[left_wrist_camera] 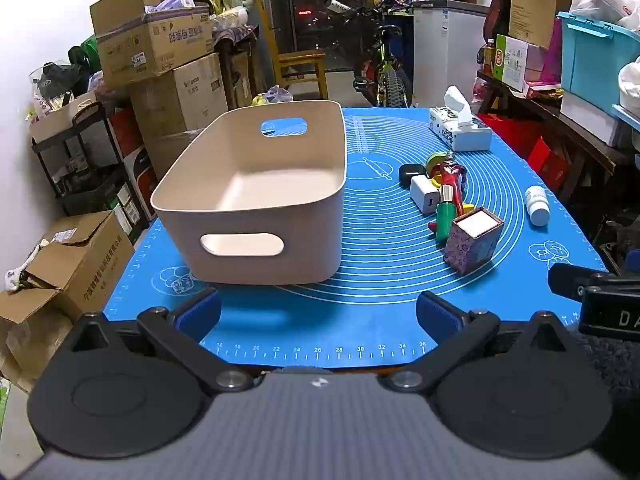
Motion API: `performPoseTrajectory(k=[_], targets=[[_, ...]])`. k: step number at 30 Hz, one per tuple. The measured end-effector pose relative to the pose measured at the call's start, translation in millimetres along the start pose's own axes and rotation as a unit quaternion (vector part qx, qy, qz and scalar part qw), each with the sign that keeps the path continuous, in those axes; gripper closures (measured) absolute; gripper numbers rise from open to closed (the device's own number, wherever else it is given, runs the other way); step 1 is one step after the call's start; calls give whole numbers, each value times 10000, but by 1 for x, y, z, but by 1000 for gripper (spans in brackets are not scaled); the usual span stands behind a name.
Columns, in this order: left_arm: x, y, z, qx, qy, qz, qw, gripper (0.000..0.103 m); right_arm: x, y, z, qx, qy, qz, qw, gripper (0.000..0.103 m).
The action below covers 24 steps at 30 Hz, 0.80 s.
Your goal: Organize rigid objects
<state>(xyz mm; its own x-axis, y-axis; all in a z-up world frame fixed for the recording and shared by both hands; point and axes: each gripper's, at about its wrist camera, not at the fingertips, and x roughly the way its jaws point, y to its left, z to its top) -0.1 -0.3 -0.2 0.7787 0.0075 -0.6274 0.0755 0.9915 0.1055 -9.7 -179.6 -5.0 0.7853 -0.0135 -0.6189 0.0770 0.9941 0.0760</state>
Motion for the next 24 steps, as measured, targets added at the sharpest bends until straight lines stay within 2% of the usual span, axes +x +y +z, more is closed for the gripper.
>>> performPoseTrajectory(k=[24], targets=[[2, -1, -1, 18, 18, -8, 10000, 0, 0, 0, 0, 9, 41, 3, 10000, 2]])
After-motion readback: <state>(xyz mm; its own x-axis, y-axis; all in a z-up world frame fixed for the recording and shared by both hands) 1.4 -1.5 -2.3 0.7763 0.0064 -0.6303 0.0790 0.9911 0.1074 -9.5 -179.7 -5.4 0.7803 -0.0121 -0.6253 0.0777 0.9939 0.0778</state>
